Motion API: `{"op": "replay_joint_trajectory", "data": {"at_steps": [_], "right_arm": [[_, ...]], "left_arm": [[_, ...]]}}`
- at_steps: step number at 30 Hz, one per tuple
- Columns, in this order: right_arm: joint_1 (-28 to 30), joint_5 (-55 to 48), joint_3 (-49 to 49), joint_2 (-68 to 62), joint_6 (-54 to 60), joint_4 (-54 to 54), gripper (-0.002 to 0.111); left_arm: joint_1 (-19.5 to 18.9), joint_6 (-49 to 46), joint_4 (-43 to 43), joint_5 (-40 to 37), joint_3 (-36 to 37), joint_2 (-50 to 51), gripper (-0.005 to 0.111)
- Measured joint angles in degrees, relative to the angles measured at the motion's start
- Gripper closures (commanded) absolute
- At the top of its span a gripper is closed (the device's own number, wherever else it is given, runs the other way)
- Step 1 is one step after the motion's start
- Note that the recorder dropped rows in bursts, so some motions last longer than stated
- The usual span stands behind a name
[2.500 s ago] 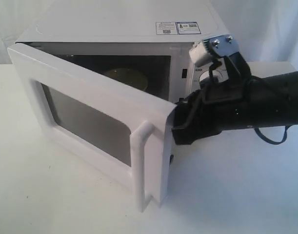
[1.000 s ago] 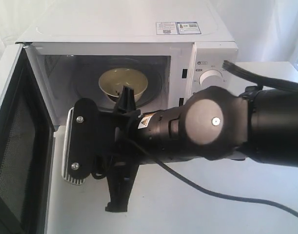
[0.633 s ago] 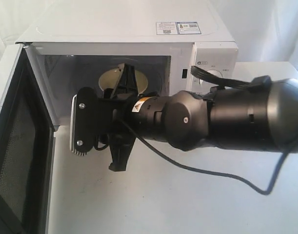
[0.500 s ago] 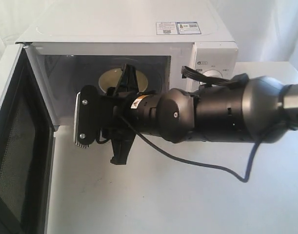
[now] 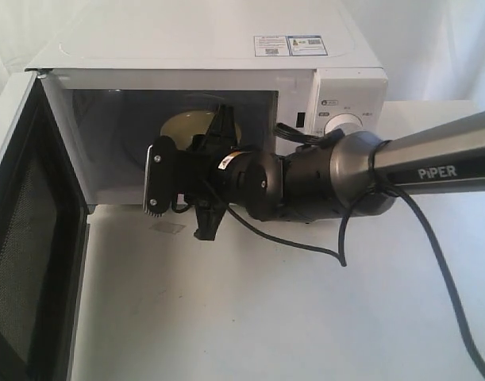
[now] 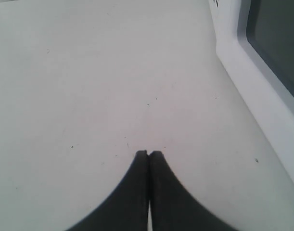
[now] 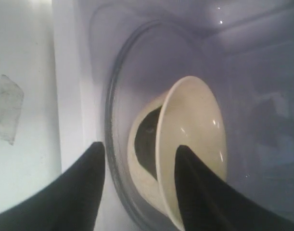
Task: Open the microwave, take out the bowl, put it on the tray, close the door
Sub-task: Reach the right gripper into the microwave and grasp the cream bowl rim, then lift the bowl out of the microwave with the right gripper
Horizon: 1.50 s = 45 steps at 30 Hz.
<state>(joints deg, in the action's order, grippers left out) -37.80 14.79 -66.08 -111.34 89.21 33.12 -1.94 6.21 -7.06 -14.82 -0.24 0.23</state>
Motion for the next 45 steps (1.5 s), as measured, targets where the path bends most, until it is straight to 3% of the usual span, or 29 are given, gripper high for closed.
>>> {"op": "replay_joint_trajectory", "data": {"at_steps": [42, 45], "right_arm": [[4.1, -4.2, -14.5, -12.0, 0.3, 6.3, 0.064], [4.4, -5.4, -15.3, -12.7, 0.3, 7.6, 0.077]], "left_arm": [[0.0, 0.0, 0.0, 0.0, 0.0, 0.0, 0.107], [0.0, 0.0, 0.0, 0.0, 0.0, 0.0, 0.107]]}}
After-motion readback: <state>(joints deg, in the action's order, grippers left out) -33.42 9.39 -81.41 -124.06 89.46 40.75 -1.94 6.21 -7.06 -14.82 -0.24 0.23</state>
